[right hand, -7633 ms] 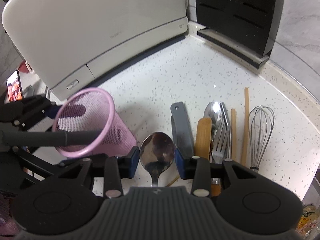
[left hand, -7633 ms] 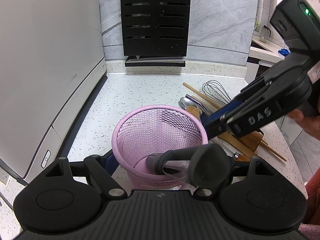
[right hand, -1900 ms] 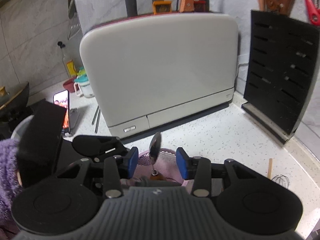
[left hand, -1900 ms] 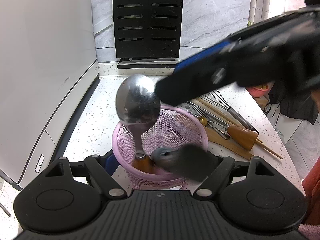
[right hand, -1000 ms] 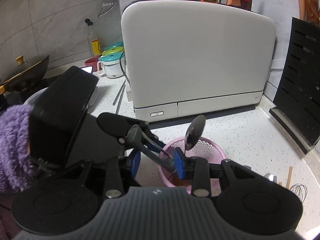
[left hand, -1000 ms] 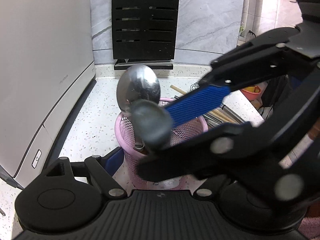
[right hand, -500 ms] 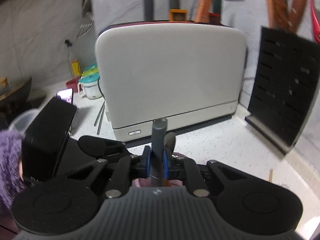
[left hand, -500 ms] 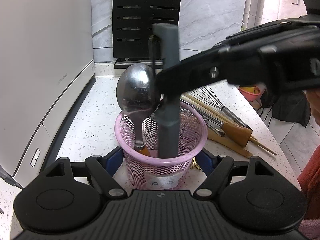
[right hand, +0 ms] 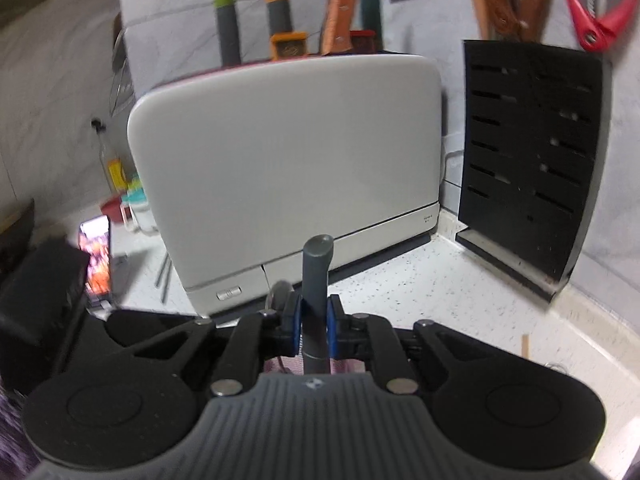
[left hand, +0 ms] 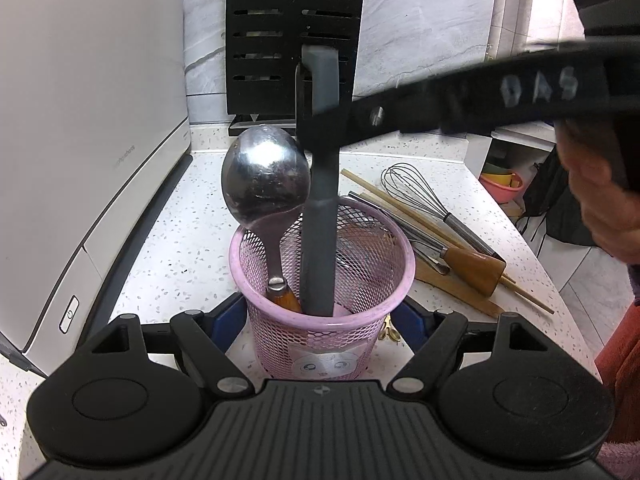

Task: Organize utensils
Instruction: 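Push the grey spatula down into the pink cup with the right gripper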

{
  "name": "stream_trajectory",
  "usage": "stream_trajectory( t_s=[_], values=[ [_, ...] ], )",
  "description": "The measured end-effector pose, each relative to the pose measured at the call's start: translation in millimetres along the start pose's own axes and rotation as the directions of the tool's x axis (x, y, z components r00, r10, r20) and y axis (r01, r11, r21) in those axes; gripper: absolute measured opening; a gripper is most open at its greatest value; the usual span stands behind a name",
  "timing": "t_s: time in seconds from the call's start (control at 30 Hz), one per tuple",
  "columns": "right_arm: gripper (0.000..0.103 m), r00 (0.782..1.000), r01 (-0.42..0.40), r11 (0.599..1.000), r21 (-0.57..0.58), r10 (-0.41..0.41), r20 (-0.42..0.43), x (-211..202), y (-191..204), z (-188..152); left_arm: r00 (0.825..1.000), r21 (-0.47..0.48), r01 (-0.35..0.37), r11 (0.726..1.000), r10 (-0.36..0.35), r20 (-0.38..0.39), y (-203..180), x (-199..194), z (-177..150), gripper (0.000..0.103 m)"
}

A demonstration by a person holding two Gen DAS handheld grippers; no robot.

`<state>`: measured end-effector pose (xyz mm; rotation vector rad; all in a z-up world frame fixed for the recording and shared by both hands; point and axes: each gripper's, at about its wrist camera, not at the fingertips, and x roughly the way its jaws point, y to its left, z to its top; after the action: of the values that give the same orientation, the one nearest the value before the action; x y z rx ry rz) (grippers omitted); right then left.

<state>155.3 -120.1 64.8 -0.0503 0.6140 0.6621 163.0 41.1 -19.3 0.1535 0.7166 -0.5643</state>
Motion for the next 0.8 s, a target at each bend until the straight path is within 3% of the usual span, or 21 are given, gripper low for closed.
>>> stream_trajectory(
  t_s=[0.13, 0.27, 0.47, 0.8],
  values=[
    [0.01, 1.0, 0.005, 0.999, -0.036, -0.004, 0.005, 3, 1, -2, 1.0, 0.0, -0.001, 1.0, 0.001, -0.002, 0, 1, 1, 0.091],
    [0.014, 1.0, 0.003, 0.999, 0.032, -0.003, -0.004, 6, -9, 0, 1.0, -0.002, -0.004, 1.0, 0.004, -0.004, 0, 1, 1, 0.091],
    [0.027, 1.0, 0.008, 0.999, 0.053, -0.007, -0.013, 4, -11, 0, 1.0, -0.002, -0.005, 1.0, 0.005, -0.005, -1, 1, 1, 0.091],
    [0.034, 0.998, 0.028, 0.995, 0.091, -0.024, -0.052, -8, -18, 4, 1.0, -0.001, -0.005, 1.0, 0.005, -0.008, 0, 1, 2, 0.091]
  ],
)
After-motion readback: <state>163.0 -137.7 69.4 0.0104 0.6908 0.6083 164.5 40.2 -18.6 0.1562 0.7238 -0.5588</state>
